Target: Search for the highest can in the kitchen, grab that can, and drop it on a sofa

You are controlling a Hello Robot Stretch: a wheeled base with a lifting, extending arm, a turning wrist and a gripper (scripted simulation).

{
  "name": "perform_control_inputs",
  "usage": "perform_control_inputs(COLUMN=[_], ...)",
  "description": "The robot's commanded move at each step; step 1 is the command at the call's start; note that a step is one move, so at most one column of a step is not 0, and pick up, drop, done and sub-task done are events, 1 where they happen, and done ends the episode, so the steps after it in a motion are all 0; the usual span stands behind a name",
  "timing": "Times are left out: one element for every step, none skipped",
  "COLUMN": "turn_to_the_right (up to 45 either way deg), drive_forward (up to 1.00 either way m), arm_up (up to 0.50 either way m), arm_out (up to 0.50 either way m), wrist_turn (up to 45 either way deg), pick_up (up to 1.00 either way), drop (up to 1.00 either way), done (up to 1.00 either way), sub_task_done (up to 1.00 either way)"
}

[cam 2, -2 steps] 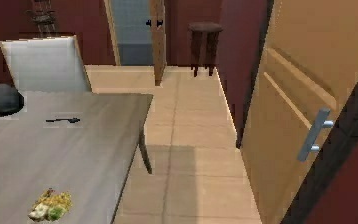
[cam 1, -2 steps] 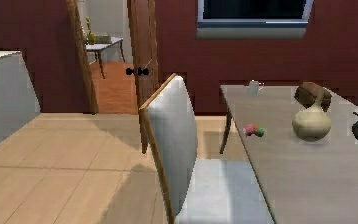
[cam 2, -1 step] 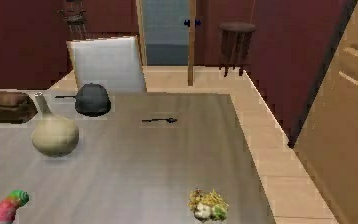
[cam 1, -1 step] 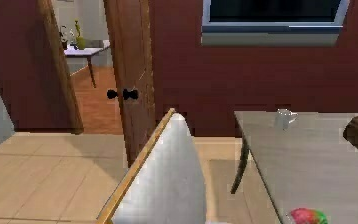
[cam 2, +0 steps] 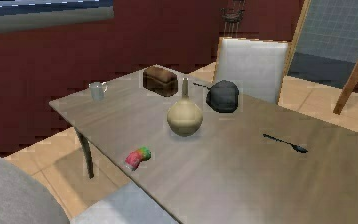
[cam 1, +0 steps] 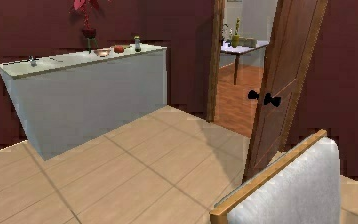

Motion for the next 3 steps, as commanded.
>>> perform_control_inputs(turn_to_the_right=[0.0,0.0,0.0], drive_forward=[0.00,0.00,0.00], arm_up=[0.50,0.38,0.00], arm_out=[0.00,0.00,0.32], wrist_turn=[0.0,0.0,0.0], pick_up=[0.00,0.00,0.00], drop=[0.00,0.00,0.00], done=[0.00,0.00,0.00], sub_task_done=[0.00,0.00,0.00])
